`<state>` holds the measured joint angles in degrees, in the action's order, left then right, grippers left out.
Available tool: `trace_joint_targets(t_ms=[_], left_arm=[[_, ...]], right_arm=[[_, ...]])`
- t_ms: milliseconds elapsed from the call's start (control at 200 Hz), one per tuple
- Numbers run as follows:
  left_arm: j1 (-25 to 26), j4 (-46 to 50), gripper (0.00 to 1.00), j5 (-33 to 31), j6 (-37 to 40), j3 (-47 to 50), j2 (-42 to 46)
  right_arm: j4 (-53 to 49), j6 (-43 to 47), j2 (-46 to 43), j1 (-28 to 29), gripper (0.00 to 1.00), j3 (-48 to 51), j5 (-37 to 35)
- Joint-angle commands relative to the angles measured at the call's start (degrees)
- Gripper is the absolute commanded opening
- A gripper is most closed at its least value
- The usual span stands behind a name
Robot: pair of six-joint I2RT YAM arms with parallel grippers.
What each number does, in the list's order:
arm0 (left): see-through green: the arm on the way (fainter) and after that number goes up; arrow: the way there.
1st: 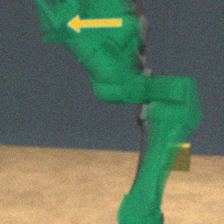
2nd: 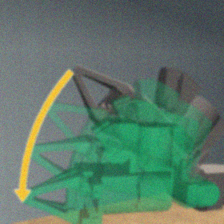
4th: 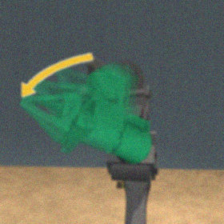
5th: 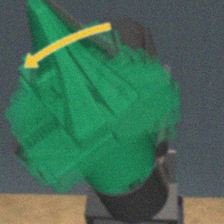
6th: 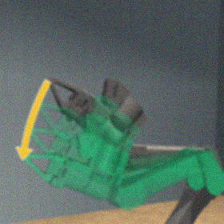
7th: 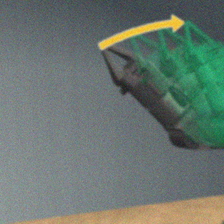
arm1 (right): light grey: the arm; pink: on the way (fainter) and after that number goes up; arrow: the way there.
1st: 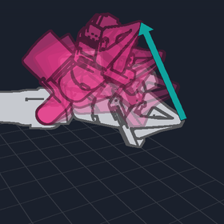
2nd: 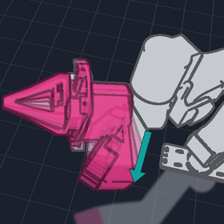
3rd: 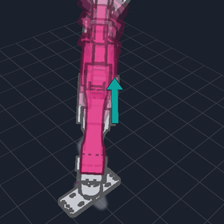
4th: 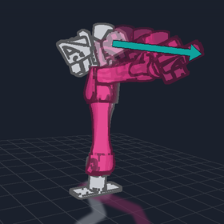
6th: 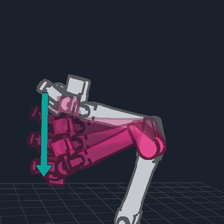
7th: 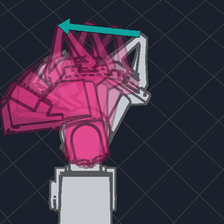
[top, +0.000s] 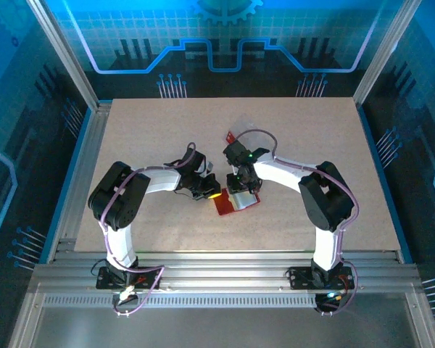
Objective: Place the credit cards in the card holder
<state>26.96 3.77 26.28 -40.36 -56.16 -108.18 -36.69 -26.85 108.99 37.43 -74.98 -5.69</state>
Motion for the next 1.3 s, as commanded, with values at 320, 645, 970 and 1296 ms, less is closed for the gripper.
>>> trace_joint_targets(t_ms=[320, 645, 970, 1296], left_arm=[[0.53, 2.47, 0.09, -2.73, 1.25, 1.05, -3.44], [0.55, 2.38, 0.09, -2.84, 1.33, 1.14, -3.62], [0.70, 2.12, 0.09, -2.73, 1.16, 0.70, -5.19], [1.12, 1.90, 0.09, -2.58, 0.98, 0.53, -5.98]], right_arm=[[-1.95, 1.27, 2.45, -0.67, 0.52, 1.39, -4.90], [0.49, 0.32, 4.00, -0.96, 0.50, 3.70, -1.86], [0.50, 0.02, 0.13, -0.21, 0.33, 4.71, -1.45], [3.20, 0.42, -2.83, -0.08, 0.25, 4.20, 7.90]])
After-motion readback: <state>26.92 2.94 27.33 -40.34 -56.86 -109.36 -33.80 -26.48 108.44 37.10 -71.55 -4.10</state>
